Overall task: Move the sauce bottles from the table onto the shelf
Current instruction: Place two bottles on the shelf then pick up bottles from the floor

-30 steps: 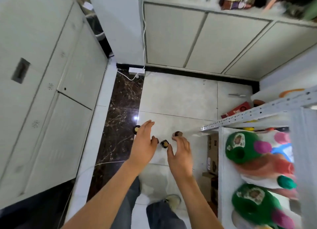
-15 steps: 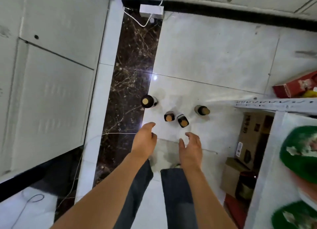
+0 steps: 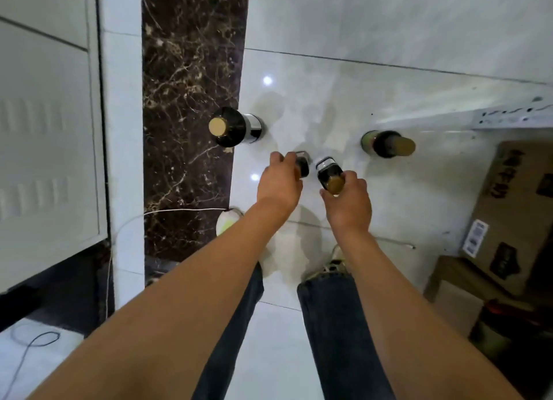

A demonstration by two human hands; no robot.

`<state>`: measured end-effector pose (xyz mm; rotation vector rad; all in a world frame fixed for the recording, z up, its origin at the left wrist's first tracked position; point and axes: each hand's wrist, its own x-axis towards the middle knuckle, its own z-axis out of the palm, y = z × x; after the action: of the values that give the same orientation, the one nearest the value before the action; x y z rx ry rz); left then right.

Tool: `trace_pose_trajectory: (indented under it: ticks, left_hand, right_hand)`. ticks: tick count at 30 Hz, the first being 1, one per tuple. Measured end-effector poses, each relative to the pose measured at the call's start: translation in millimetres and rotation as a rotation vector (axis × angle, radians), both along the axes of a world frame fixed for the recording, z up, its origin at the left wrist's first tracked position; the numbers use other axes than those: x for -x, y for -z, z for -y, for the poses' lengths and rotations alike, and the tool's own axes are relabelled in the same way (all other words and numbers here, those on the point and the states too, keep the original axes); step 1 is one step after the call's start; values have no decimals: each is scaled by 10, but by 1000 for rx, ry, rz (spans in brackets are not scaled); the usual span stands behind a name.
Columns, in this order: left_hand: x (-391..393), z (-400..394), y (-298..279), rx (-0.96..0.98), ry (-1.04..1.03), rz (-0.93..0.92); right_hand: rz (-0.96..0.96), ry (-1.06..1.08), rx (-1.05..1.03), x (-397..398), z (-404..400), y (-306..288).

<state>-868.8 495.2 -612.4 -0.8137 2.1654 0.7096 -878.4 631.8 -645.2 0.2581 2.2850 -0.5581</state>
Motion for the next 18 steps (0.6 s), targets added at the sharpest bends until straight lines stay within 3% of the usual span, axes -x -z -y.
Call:
trace_pose_trajectory:
  ticks: [5,9,18]
  left_hand:
    - [-3,41,186,60,169,-61]
    - [-12,-51,82,43,130,-130]
    - [-20,49,-717,14,149,-222]
  right_hand:
    - [-104,-46,30,-58,-41,172]
    - [-205,-80,111,-1,-109,132]
    - [-322,-87,273,101,-179,-838]
